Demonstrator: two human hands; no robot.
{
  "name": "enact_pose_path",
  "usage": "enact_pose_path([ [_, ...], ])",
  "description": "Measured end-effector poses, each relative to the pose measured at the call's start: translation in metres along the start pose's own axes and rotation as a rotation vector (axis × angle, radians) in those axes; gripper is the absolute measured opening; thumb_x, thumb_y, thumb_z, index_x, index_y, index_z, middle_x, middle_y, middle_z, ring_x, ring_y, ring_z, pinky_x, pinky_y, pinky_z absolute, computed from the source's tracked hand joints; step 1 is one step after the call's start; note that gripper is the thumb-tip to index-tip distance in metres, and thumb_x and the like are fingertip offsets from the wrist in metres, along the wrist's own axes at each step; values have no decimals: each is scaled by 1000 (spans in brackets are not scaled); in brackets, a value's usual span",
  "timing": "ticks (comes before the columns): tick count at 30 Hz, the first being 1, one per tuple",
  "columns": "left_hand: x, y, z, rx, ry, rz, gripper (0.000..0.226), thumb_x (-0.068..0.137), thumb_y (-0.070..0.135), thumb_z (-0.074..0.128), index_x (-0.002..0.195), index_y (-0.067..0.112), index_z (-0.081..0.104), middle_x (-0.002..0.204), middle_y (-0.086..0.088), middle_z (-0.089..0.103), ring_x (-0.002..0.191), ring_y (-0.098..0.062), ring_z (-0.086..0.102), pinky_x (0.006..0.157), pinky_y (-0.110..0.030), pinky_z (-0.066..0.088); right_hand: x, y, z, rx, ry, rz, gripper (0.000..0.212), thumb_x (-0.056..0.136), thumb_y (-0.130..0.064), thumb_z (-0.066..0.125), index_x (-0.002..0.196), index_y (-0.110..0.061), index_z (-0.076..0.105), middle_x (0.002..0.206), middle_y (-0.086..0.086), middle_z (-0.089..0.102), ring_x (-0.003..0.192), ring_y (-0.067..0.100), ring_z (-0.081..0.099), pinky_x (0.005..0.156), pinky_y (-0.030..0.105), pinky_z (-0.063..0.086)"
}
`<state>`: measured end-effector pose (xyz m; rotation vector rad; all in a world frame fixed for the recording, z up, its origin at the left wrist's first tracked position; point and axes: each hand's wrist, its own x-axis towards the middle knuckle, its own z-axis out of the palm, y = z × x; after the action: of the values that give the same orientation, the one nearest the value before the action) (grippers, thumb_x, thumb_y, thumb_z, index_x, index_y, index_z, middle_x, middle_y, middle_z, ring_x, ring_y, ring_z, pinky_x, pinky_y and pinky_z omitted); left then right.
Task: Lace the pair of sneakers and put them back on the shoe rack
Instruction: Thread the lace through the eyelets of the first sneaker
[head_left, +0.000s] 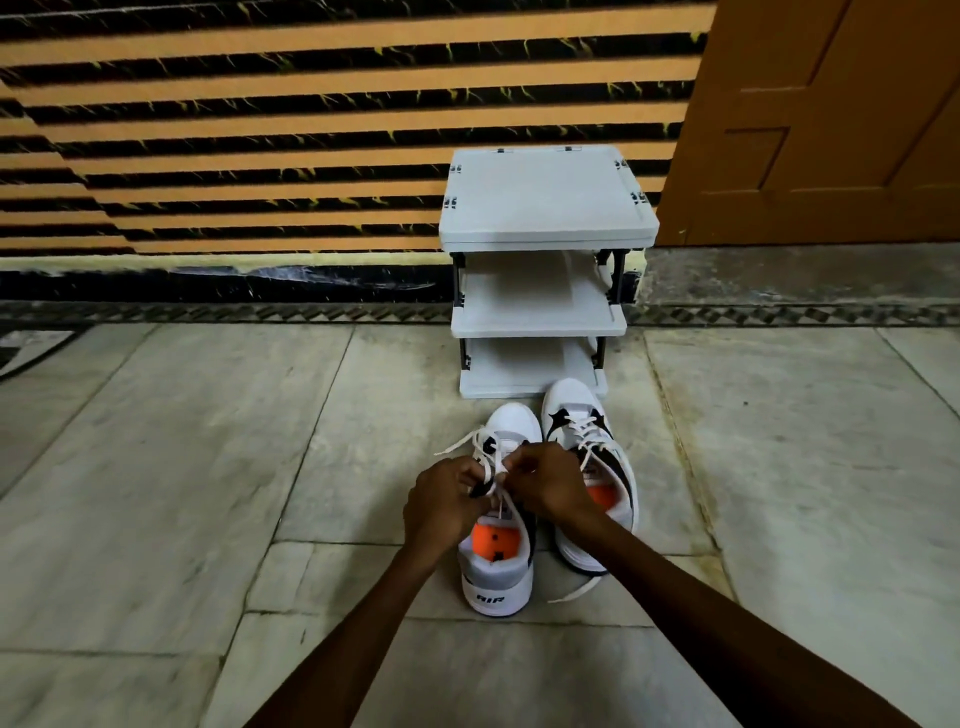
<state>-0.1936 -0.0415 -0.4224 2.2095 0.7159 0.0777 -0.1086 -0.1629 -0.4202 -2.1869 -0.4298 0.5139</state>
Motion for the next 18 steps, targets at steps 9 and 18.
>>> enact_pose_path([
  [9,1,-2,-1,-49,-17,-37,25,62,35,85,83,27,73,87,7,75,86,-12,70,79,-35,56,18,-23,-28,669,68,218,20,92,-1,59,72,1,60,65,14,60,57,23,59,44,22,50],
  [18,0,-2,3,-42,4,-68,24,66,36,82,86,26,72,89,8,72,89,-13,67,79,-33,55,10,-3,-22,-212,-133,151,13,77,-8,64,80,4,68,79,21,71,66,26,70,62,32,60],
])
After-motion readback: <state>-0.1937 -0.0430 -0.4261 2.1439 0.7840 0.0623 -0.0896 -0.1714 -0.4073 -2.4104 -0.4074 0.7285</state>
